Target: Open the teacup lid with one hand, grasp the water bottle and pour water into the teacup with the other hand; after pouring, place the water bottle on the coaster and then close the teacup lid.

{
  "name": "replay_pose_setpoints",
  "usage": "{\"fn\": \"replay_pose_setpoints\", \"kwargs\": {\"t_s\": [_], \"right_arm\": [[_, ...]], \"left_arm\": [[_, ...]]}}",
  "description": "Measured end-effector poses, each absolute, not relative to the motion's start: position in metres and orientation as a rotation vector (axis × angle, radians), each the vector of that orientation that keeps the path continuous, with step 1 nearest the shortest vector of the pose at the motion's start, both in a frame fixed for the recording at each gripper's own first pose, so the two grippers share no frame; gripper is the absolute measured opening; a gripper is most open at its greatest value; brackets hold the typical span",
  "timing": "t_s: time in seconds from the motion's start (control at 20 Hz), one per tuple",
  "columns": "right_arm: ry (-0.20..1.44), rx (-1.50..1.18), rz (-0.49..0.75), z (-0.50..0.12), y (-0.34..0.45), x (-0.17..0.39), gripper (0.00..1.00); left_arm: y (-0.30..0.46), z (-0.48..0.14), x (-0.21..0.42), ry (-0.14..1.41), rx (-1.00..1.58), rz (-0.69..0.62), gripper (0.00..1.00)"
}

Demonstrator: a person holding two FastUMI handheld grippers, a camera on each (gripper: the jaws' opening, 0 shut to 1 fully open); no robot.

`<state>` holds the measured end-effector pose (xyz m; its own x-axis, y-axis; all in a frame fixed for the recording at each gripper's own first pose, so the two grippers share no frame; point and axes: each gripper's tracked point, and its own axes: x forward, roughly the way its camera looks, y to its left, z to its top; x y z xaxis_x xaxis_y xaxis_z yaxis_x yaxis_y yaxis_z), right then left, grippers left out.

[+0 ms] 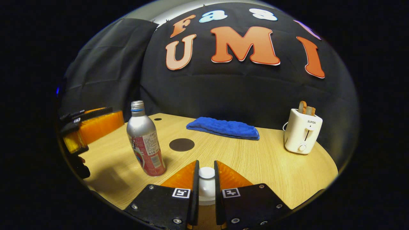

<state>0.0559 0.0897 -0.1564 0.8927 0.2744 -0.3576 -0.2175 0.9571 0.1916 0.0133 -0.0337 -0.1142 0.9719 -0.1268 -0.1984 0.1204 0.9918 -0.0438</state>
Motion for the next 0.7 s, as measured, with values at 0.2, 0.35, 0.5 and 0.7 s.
{"fn": "replay_pose_setpoints", "kwargs": {"t_s": [0.2,0.35,0.5,0.7], "right_arm": [[0.358,0.150,0.218,-0.141,0.066,0.051,0.22],[0.336,0.140,0.181,-0.133,0.046,0.048,0.22],[0.314,0.126,0.135,-0.125,0.022,0.043,0.22],[0.301,0.121,0.077,-0.119,-0.007,0.036,0.22]], "left_arm": [[-0.043,-0.134,0.015,0.248,-0.034,-0.142,1.00],[-0.053,-0.147,0.014,0.276,-0.022,-0.161,1.00],[-0.062,-0.165,0.015,0.317,-0.015,-0.176,1.00],[-0.069,-0.182,0.016,0.359,-0.031,-0.187,1.00]]}}
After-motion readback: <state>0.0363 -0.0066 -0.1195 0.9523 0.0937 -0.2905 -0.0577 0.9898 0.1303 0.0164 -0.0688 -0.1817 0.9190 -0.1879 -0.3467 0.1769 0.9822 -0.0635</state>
